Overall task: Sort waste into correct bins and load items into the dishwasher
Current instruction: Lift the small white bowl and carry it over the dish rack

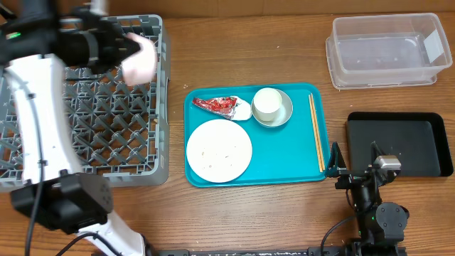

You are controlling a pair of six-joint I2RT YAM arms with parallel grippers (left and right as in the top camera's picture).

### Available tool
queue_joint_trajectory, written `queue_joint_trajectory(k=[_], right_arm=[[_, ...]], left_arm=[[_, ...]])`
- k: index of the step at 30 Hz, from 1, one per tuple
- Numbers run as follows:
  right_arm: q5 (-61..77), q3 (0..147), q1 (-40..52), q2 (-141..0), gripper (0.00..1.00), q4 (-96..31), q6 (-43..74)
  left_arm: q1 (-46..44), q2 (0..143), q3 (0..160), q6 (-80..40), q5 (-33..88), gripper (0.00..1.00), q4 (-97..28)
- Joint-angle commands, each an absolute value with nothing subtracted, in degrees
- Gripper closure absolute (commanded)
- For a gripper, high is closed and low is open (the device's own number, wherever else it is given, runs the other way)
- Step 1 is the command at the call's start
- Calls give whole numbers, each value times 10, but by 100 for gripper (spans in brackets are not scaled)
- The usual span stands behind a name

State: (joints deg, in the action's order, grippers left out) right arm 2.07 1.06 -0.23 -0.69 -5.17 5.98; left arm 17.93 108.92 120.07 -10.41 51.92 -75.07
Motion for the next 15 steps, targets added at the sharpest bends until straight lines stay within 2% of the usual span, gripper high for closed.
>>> queue_joint_trajectory(k=[1, 6, 10, 15], right_arm=[[16, 5, -1, -2, 0, -48, 62], [16, 5, -1, -2, 0, -48, 62], [16, 5, -1, -2, 0, -48, 62], [16, 5, -1, -2, 0, -48, 62]], left_arm=[[240, 1087, 1164, 6, 699, 96, -754], [327, 1087, 1063, 71, 815, 96, -745], [380, 1087, 976, 82, 894, 96, -681], [436, 1087, 909, 64, 905, 96, -609]])
